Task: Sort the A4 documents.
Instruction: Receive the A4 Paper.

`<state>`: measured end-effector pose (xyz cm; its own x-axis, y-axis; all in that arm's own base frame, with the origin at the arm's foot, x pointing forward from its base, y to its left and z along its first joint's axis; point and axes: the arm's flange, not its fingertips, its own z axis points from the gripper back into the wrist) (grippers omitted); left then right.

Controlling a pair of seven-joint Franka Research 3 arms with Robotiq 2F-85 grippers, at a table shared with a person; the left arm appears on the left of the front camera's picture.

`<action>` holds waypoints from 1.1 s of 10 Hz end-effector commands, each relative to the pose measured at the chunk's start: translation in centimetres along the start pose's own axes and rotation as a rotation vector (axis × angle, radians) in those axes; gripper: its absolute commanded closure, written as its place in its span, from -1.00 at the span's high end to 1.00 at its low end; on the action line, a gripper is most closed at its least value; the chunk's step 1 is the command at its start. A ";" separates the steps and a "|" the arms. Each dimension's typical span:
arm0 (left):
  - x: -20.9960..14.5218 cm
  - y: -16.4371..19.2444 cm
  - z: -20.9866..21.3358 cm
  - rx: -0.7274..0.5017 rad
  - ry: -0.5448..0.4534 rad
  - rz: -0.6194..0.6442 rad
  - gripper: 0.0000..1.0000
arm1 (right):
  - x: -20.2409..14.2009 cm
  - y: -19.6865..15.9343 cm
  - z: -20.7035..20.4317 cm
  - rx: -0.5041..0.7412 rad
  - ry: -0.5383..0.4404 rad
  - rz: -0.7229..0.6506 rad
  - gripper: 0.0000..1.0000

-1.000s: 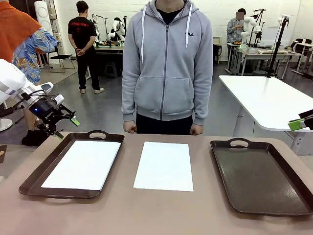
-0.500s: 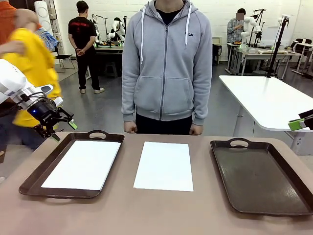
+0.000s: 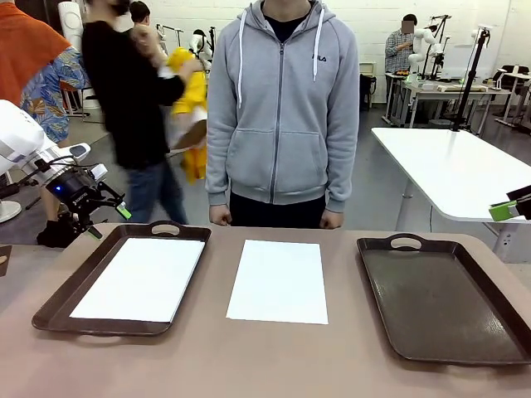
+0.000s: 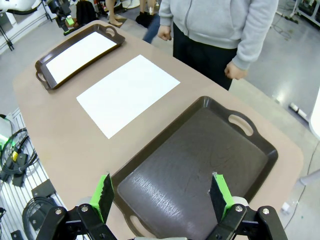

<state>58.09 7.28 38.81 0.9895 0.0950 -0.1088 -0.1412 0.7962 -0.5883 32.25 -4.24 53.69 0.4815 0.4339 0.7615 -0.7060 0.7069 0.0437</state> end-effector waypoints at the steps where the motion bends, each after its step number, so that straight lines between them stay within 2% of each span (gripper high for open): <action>1: 0.0 -0.2 0.1 0.016 0.002 0.014 1.00 | -0.1 -0.1 -0.2 0.020 -0.011 0.001 1.00; 2: 0.0 0.0 0.0 0.000 0.000 0.000 1.00 | -0.1 -0.1 -0.2 0.020 -0.011 0.001 1.00; 3: -0.7 -2.0 0.8 0.130 -0.035 -0.081 1.00 | -0.1 -0.1 -0.2 0.020 -0.011 0.001 1.00; 5: -4.1 -6.0 5.7 0.228 -0.195 -0.283 1.00 | -0.1 -0.1 -0.2 0.020 -0.011 0.001 1.00; 7: -7.4 -7.4 9.8 0.180 -0.318 -0.452 1.00 | -0.1 -0.1 -0.2 0.020 -0.011 0.001 1.00; 9: -11.4 -10.7 14.0 0.132 -0.545 -0.664 1.00 | -0.1 -0.1 -0.2 0.020 -0.011 0.001 1.00; 10: -12.8 -12.5 14.8 0.090 -0.590 -0.829 1.00 | -0.1 -0.1 -0.2 0.020 -0.011 0.001 1.00; 11: -13.7 -13.2 15.0 0.009 -0.560 -0.995 1.00 | -0.1 -0.1 -0.2 0.020 -0.011 0.001 1.00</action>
<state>47.77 4.98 62.09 0.6494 -0.2687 0.7114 0.5606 0.8013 -0.2091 32.26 -4.24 53.68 0.4818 0.4339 0.7613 -0.7058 0.7070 0.0438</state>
